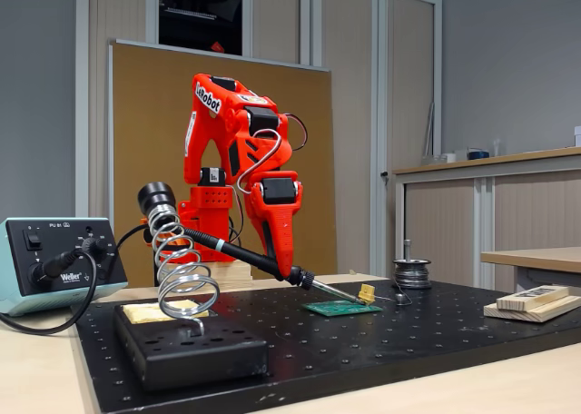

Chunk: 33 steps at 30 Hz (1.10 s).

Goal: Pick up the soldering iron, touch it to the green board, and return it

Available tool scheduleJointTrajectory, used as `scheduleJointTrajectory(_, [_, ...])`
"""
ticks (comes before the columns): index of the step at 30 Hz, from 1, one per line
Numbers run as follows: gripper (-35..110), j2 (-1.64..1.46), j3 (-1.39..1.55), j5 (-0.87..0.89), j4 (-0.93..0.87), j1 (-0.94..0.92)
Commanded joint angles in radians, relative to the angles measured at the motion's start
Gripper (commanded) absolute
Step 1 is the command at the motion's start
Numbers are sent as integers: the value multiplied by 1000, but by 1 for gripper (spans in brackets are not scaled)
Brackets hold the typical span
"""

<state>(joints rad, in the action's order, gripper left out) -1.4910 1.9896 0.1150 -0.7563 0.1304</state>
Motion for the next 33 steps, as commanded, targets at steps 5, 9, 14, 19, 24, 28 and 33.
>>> scheduleJointTrajectory(5, [0,-43,-15,11,2,9])
scheduleJointTrajectory(9, [0,-44,-14,11,0,9])
scheduleJointTrajectory(14, [0,-44,-12,9,2,6])
scheduleJointTrajectory(19, [0,-48,-11,9,2,6])
scheduleJointTrajectory(24, [0,-58,3,2,12,-5])
scheduleJointTrajectory(28, [0,-121,49,-37,12,-52])
scheduleJointTrajectory(33, [0,-253,127,-87,-12,-158])
